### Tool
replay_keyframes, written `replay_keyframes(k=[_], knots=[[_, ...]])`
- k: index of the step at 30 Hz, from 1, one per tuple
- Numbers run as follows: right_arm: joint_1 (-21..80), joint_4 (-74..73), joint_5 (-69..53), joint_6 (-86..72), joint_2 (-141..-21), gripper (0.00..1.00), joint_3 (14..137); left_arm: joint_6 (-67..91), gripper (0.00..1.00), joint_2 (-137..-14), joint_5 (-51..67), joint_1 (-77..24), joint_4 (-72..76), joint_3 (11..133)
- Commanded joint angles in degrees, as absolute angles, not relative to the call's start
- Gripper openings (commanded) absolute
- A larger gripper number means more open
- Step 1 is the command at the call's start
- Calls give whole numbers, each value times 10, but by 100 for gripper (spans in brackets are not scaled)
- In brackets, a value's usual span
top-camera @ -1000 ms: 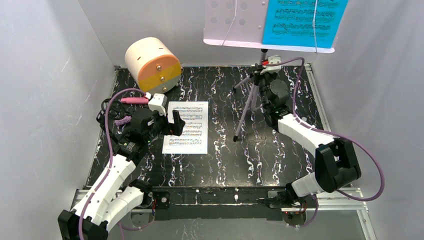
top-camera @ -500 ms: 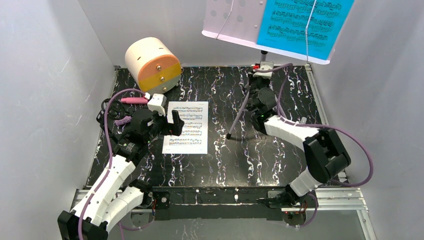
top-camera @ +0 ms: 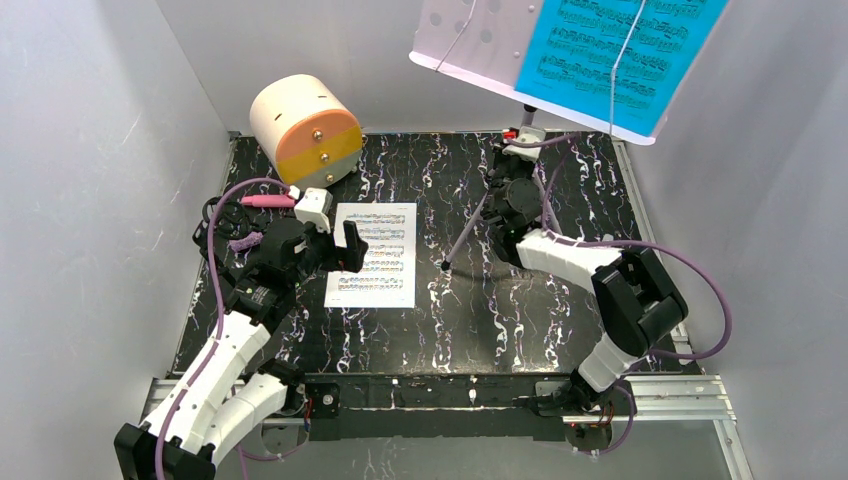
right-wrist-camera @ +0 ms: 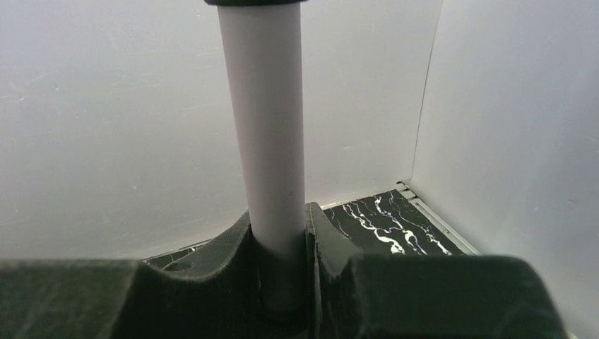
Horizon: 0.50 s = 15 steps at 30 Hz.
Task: Pack up the instrument practice props
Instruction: Adjust the music stand at the center of the board.
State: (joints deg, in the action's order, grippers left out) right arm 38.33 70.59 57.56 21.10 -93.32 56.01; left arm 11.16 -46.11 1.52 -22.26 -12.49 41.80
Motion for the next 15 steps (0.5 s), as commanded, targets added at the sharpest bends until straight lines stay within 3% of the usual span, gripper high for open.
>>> replay_keyframes(k=[1,11,15], knots=[[407,755,638,124,-956,1,597,109,98,-448,11,-224,-132,420],[423,849,688,205,-1017,5,651,144,98,-440,30,-224,-114,416],[436,903,687,275,-1037,17,665,164,98,-435,52,-225,-96,410]])
